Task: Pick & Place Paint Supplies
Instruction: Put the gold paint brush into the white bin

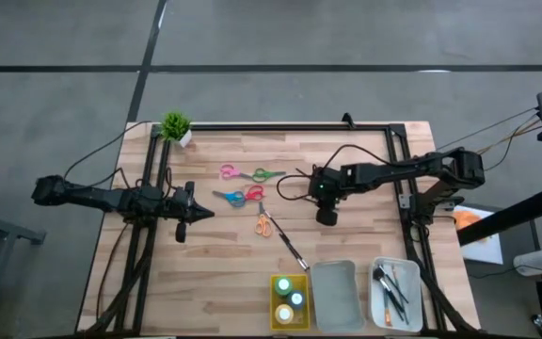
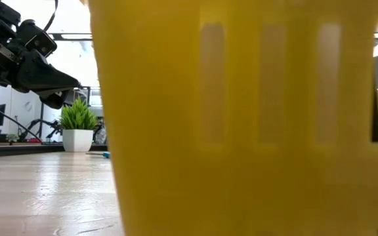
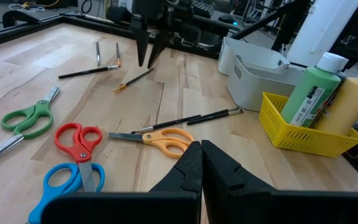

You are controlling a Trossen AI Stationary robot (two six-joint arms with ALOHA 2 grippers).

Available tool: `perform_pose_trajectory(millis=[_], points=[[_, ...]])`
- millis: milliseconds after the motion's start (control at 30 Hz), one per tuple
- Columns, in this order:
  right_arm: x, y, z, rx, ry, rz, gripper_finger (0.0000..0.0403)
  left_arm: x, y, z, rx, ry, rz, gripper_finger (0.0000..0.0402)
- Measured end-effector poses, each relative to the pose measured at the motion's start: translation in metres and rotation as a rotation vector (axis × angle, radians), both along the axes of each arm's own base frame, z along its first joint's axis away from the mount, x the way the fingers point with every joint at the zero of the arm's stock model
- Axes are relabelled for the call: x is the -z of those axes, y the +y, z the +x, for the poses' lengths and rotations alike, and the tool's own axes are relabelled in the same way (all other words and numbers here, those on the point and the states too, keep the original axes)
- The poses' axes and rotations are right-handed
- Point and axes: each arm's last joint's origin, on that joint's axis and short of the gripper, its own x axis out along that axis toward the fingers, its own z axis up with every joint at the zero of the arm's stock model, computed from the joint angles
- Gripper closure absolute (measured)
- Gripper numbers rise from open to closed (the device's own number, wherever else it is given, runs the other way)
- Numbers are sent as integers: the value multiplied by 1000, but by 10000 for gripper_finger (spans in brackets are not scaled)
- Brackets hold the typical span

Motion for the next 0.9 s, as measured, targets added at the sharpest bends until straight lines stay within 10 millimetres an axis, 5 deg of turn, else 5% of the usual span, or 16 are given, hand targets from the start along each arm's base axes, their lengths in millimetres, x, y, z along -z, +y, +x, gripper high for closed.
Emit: perform_pose_trajectory(millis=[900], points=[[40,2,-28,109,8,-54,325,0,0,0,0,0,0,401]])
